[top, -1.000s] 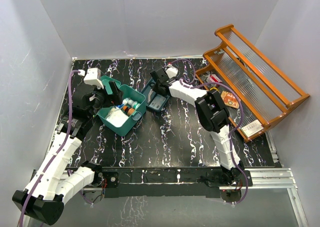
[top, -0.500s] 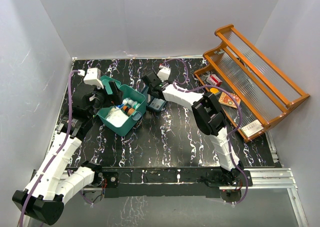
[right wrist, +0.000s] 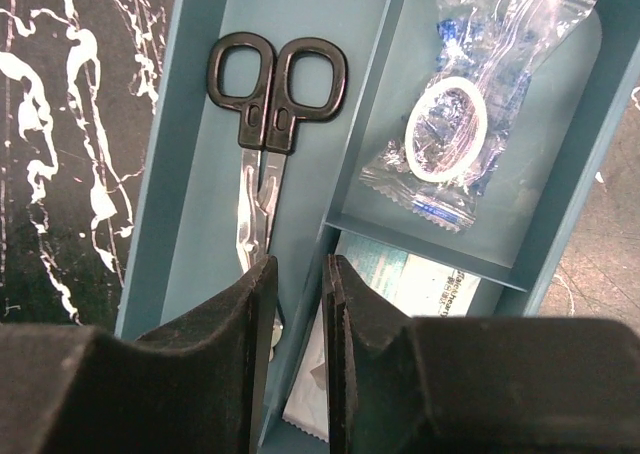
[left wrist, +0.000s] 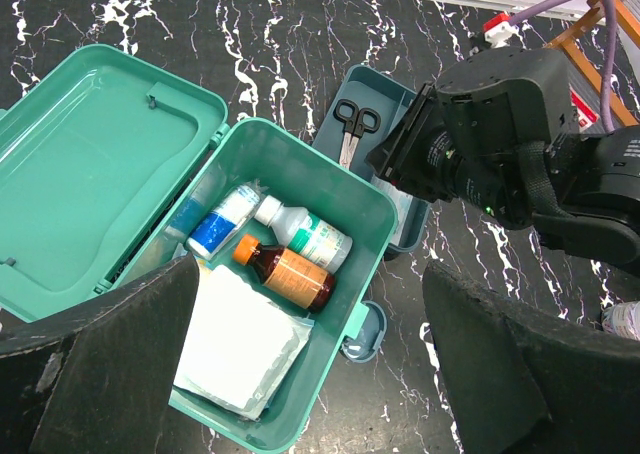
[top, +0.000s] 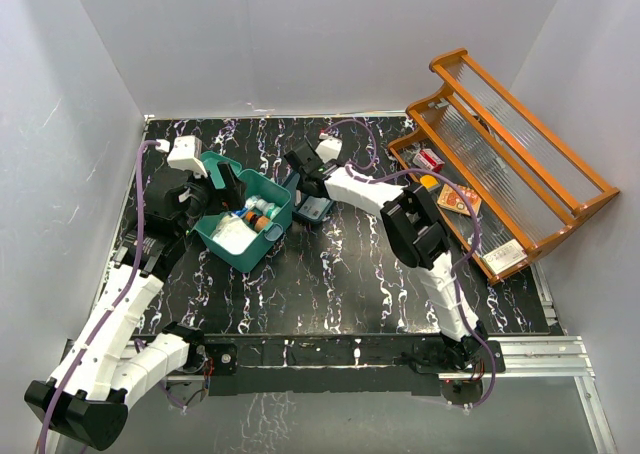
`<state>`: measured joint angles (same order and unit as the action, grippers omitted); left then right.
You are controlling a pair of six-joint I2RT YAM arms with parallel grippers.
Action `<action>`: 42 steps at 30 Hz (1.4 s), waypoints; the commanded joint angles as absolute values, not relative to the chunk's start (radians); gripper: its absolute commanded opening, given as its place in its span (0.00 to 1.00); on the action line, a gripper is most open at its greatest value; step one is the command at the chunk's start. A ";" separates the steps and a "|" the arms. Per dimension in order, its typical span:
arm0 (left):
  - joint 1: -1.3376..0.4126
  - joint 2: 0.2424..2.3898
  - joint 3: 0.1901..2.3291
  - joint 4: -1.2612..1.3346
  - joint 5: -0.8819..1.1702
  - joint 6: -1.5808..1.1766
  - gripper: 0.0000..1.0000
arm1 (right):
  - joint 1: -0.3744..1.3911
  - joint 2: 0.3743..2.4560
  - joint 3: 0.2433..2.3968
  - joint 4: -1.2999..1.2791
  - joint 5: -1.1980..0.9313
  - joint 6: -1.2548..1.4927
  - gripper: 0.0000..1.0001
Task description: Organize the medicine kit
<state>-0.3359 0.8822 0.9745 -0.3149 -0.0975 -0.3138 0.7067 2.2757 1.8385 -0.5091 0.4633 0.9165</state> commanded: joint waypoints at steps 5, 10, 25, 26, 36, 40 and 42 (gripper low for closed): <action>-0.333 0.866 0.992 -0.307 -0.110 -0.314 0.93 | 0.688 2.296 1.890 -0.506 0.448 0.920 0.23; -0.333 0.864 0.989 -0.306 -0.109 -0.320 0.93 | 0.680 2.296 1.885 -0.515 0.442 0.897 0.18; -0.333 0.937 1.002 -0.351 -0.127 -0.362 0.96 | 0.629 2.127 1.648 -0.489 0.385 0.641 0.00; -0.333 0.950 1.011 -0.369 -0.144 -0.369 0.98 | 0.626 2.113 1.624 -0.487 0.378 0.623 0.00; -0.318 1.214 1.159 -0.567 -0.181 -0.248 0.99 | 0.608 2.010 1.474 -0.460 0.314 0.517 0.05; -0.262 1.315 1.188 -0.583 -0.139 -0.239 0.98 | 0.606 2.036 1.503 -0.454 0.304 0.506 0.13; -0.226 1.355 1.204 -0.590 -0.109 -0.240 0.97 | 0.605 2.047 1.518 -0.456 0.310 0.502 0.13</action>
<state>-0.2893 1.3090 1.1511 -0.5247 -0.1509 -0.2661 0.6075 2.0533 1.4818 -0.4908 0.3126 0.5339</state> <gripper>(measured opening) 0.980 0.124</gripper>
